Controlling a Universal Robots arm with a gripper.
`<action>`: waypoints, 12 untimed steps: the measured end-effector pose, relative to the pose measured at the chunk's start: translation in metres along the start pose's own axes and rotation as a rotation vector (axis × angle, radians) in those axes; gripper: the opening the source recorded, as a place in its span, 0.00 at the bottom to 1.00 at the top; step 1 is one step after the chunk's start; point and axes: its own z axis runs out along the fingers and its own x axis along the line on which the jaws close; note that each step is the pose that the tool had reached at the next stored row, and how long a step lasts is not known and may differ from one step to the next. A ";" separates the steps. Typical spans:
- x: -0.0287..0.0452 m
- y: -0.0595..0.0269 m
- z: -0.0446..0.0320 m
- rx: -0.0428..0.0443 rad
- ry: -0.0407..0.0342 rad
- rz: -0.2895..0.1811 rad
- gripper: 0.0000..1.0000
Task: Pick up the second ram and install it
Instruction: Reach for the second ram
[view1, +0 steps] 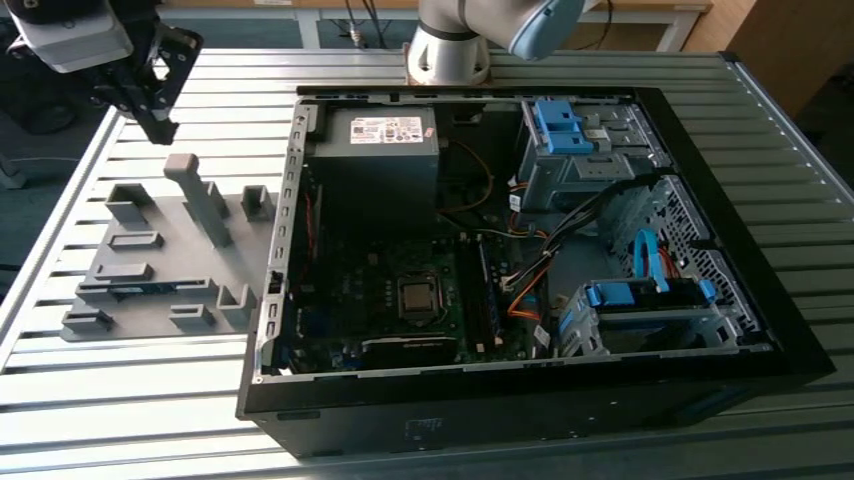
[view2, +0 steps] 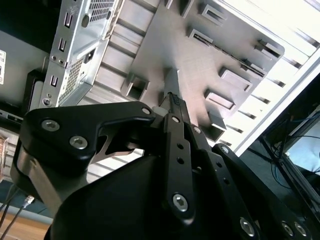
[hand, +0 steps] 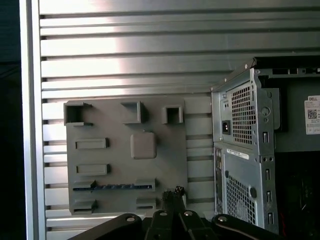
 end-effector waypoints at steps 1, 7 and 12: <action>0.0008 -0.0003 0.0000 -0.0001 0.0003 -0.007 0.11; 0.0153 -0.0015 0.0000 -0.0002 0.0006 -0.014 0.11; 0.0229 -0.0019 -0.0001 -0.0002 0.0005 -0.014 0.11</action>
